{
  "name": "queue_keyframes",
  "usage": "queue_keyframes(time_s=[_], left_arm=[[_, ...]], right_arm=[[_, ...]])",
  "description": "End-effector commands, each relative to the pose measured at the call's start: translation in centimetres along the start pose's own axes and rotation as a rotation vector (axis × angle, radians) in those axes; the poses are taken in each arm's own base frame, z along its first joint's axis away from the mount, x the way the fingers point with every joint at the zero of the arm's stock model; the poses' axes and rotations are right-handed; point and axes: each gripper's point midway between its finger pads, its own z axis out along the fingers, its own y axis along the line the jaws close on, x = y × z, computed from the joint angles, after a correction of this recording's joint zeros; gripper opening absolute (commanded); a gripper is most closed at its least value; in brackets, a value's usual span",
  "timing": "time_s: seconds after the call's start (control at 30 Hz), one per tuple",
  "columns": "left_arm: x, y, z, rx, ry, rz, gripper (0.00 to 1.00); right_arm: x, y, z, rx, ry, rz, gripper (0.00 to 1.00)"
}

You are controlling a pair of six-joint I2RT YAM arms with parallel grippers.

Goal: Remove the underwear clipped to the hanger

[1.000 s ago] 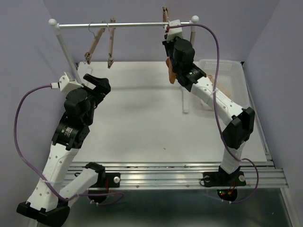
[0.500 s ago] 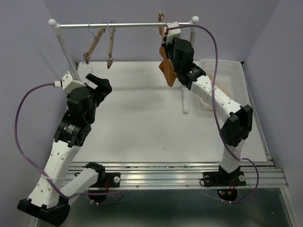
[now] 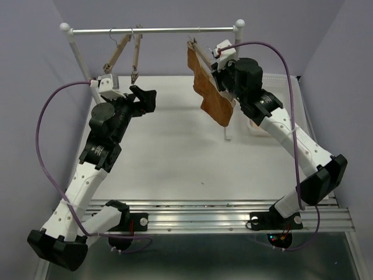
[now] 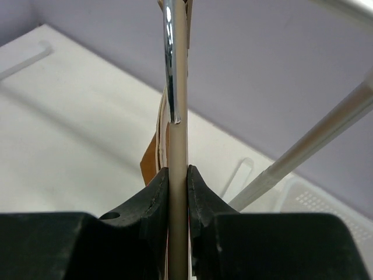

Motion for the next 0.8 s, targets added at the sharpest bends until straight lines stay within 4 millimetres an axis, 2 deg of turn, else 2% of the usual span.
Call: queue_keyframes(time_s=[0.0,0.07,0.17,0.2,0.23,0.3,0.33,0.4,0.43,0.53,0.6,0.77], left_arm=[[-3.9,-5.0,1.6,0.269,-0.163,0.251,0.99],[-3.9,-5.7,2.3,0.311,-0.163,0.342,0.99],[-2.5,-7.2,3.5,0.426,-0.110,0.404,0.99],[-1.8,-7.5,3.7,0.477,-0.089,0.435,0.99],[-0.3,-8.3,3.5,0.617,-0.035,0.467,0.99],[1.9,-8.0,3.7,0.745,0.042,0.484,0.99],[2.4,-8.0,2.6,0.866,0.080,0.498,0.99],[3.5,-7.5,2.3,0.982,0.119,0.512,0.99],[4.2,-7.6,1.1,1.089,0.144,0.544,0.99],[5.4,-7.8,0.1,1.211,0.160,0.582,0.99],[5.4,-7.9,-0.3,1.251,0.137,0.625,0.99],[5.8,-8.2,-1.9,1.396,0.109,0.698,0.99]], right_arm=[[1.4,2.5,-4.1,-0.144,0.065,0.052,0.01],[2.0,3.2,-5.3,-0.187,0.072,0.065,0.01],[3.3,4.2,-7.2,-0.238,0.100,0.097,0.01],[4.1,5.1,-7.6,-0.280,0.112,0.105,0.01],[4.0,5.4,-8.2,-0.304,0.108,0.110,0.01],[4.8,6.6,-9.2,-0.366,0.137,0.123,0.01],[4.9,6.8,-9.7,-0.388,0.146,0.122,0.01],[5.7,7.9,-10.8,-0.454,0.173,0.117,0.01],[6.2,8.2,-11.3,-0.470,0.184,0.118,0.01],[6.1,8.7,-13.0,-0.526,0.166,0.089,0.01],[5.6,8.9,-14.2,-0.558,0.140,0.068,0.01],[5.3,10.1,-15.5,-0.655,0.117,0.055,0.01]])
